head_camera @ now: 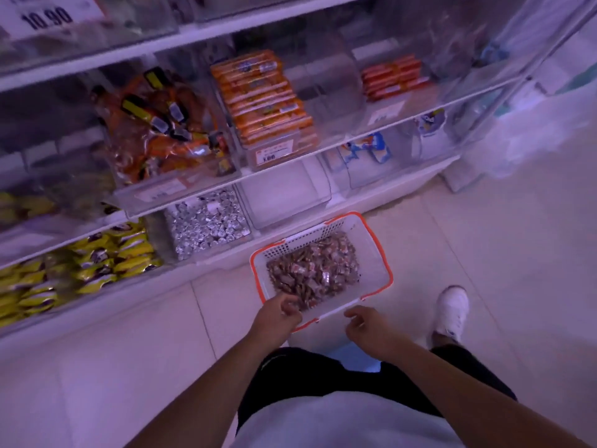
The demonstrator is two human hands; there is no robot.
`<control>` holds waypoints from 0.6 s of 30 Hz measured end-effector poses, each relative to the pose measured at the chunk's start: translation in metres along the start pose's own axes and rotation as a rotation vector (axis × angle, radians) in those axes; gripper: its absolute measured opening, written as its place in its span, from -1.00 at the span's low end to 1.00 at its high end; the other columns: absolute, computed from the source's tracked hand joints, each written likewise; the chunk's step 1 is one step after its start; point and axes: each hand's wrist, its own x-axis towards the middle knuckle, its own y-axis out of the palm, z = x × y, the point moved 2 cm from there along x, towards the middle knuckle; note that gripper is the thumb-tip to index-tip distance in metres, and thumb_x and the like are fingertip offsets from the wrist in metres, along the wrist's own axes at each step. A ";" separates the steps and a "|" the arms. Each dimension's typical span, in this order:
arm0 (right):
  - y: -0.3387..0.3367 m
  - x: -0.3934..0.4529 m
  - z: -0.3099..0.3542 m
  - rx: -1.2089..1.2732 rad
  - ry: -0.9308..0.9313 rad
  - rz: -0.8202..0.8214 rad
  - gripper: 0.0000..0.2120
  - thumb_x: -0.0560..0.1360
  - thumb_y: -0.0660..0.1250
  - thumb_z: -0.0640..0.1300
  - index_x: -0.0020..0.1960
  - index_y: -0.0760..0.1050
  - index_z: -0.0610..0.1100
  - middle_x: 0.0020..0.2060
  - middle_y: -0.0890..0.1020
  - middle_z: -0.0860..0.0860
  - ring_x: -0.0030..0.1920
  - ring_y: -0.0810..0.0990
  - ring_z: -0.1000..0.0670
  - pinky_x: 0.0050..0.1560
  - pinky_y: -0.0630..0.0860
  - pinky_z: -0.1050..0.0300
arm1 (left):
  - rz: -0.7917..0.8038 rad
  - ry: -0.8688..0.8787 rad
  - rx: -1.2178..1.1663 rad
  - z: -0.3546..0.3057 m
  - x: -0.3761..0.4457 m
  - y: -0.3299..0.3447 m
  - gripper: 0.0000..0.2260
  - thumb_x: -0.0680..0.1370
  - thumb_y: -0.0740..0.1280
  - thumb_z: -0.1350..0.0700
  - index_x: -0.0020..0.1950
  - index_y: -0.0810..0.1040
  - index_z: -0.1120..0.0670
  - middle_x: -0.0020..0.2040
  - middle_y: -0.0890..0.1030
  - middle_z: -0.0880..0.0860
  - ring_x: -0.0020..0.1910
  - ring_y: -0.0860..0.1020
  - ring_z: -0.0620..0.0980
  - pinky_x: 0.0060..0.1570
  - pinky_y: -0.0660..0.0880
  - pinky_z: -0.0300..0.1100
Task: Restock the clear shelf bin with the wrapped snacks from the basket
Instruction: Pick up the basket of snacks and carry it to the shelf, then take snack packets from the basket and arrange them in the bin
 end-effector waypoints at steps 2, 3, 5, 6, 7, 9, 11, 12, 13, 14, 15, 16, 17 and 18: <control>-0.004 0.032 -0.013 -0.079 -0.047 0.082 -0.69 0.46 0.32 -0.14 0.19 0.59 -0.09 -0.35 0.58 0.12 -0.32 0.56 0.13 -0.26 0.44 0.32 | -0.045 -0.033 -0.017 0.004 0.018 0.013 -0.76 0.46 0.42 0.16 0.11 0.60 -0.03 0.01 0.67 0.05 0.05 0.63 0.05 0.12 0.56 -0.06; -0.007 0.051 -0.021 -0.120 -0.077 0.121 -0.68 0.46 0.30 -0.12 0.20 0.58 -0.06 -0.36 0.58 0.10 -0.35 0.56 0.14 -0.30 0.47 0.32 | -0.065 -0.052 -0.019 0.004 0.029 0.020 -0.78 0.44 0.42 0.13 0.06 0.58 -0.08 0.00 0.68 0.05 0.04 0.64 0.05 0.11 0.56 -0.06; -0.013 0.096 -0.036 -0.191 -0.138 0.201 -0.66 0.48 0.30 -0.10 0.24 0.54 -0.05 -0.21 0.64 0.05 -0.21 0.62 0.07 -0.16 0.49 0.30 | -0.126 -0.088 -0.033 0.007 0.059 0.037 -0.83 0.42 0.41 0.07 -0.02 0.56 -0.11 -0.01 0.69 0.06 0.00 0.64 0.06 0.08 0.57 -0.05; -0.015 0.121 -0.044 -0.242 -0.180 0.238 -0.65 0.49 0.32 -0.10 0.27 0.52 -0.07 -0.10 0.65 -0.01 -0.07 0.62 0.01 -0.09 0.43 0.30 | -0.173 -0.106 -0.044 0.010 0.076 0.048 -0.84 0.44 0.41 0.06 0.00 0.57 -0.09 0.00 0.70 0.07 0.00 0.65 0.07 0.08 0.57 -0.04; -0.016 0.148 -0.050 -0.289 -0.226 0.260 -0.65 0.51 0.33 -0.11 0.29 0.51 -0.12 0.01 0.65 -0.08 0.04 0.60 -0.04 -0.07 0.35 0.31 | -0.217 -0.124 -0.052 0.013 0.095 0.057 -0.84 0.46 0.41 0.05 0.04 0.58 -0.07 0.02 0.70 0.07 0.01 0.65 0.07 0.08 0.57 -0.05; -0.013 0.202 -0.060 -0.351 -0.330 0.292 -0.63 0.53 0.32 -0.15 0.32 0.48 -0.18 0.13 0.62 -0.14 0.15 0.57 -0.11 -0.06 0.29 0.32 | -0.246 -0.135 -0.039 0.027 0.138 0.081 -0.82 0.50 0.40 0.02 0.10 0.59 -0.06 0.01 0.68 -0.01 -0.02 0.63 0.02 0.01 0.53 -0.13; 0.003 0.259 -0.067 -0.363 -0.420 0.313 -0.65 0.55 0.31 -0.18 0.32 0.49 -0.21 0.16 0.62 -0.13 0.18 0.58 -0.11 0.09 0.37 0.31 | -0.197 -0.096 0.019 0.047 0.189 0.100 -0.79 0.52 0.37 -0.03 0.13 0.59 -0.05 -0.04 0.64 -0.07 -0.04 0.61 -0.03 -0.05 0.47 -0.19; 0.015 0.288 -0.071 -0.384 -0.440 0.316 -0.65 0.55 0.32 -0.18 0.32 0.50 -0.22 0.16 0.63 -0.14 0.19 0.59 -0.12 0.15 0.41 0.27 | -0.169 -0.070 0.057 0.059 0.216 0.108 -0.80 0.53 0.36 -0.01 0.13 0.59 -0.02 -0.04 0.65 -0.02 -0.01 0.63 0.02 -0.02 0.50 -0.16; 0.029 0.317 -0.073 -0.408 -0.456 0.312 -0.64 0.54 0.32 -0.18 0.31 0.50 -0.23 0.14 0.64 -0.16 0.17 0.60 -0.16 0.16 0.44 0.19 | -0.157 -0.053 0.104 0.073 0.244 0.112 -0.81 0.53 0.35 0.02 0.13 0.59 0.01 -0.01 0.68 0.05 0.03 0.64 0.10 0.02 0.52 -0.13; 0.044 0.344 -0.075 -0.417 -0.469 0.302 -0.61 0.51 0.32 -0.16 0.31 0.50 -0.22 0.12 0.65 -0.19 0.15 0.61 -0.20 0.13 0.48 0.14 | -0.171 -0.047 0.154 0.089 0.272 0.113 -0.79 0.54 0.34 0.05 0.15 0.59 0.04 0.04 0.69 0.12 0.07 0.63 0.16 0.05 0.52 -0.13; 0.060 0.368 -0.079 -0.420 -0.478 0.296 -0.56 0.48 0.31 -0.11 0.34 0.48 -0.18 0.13 0.64 -0.20 0.14 0.62 -0.23 0.12 0.50 0.13 | -0.200 -0.062 0.193 0.107 0.296 0.113 -0.76 0.54 0.33 0.06 0.18 0.59 0.05 0.08 0.68 0.17 0.09 0.62 0.18 0.06 0.51 -0.14; 0.078 0.390 -0.082 -0.449 -0.482 0.286 -0.49 0.45 0.30 -0.04 0.38 0.45 -0.13 0.19 0.62 -0.20 0.18 0.60 -0.23 0.15 0.51 0.11 | -0.222 -0.077 0.238 0.125 0.317 0.111 -0.73 0.54 0.32 0.05 0.21 0.58 0.06 0.12 0.67 0.19 0.10 0.62 0.20 0.07 0.52 -0.12; 0.094 0.410 -0.085 -0.504 -0.487 0.279 -0.45 0.44 0.28 0.01 0.41 0.40 -0.09 0.27 0.57 -0.20 0.24 0.56 -0.23 0.23 0.49 0.06 | -0.232 -0.074 0.278 0.141 0.335 0.108 -0.71 0.54 0.32 0.03 0.23 0.57 0.08 0.13 0.66 0.21 0.11 0.61 0.21 0.09 0.53 -0.08; 0.110 0.427 -0.087 -0.568 -0.503 0.281 -0.42 0.46 0.26 0.05 0.45 0.34 -0.07 0.35 0.50 -0.21 0.32 0.50 -0.24 0.30 0.46 -0.01 | -0.229 -0.065 0.304 0.156 0.351 0.105 -0.69 0.54 0.32 0.01 0.23 0.57 0.10 0.13 0.65 0.22 0.11 0.61 0.21 0.11 0.53 -0.04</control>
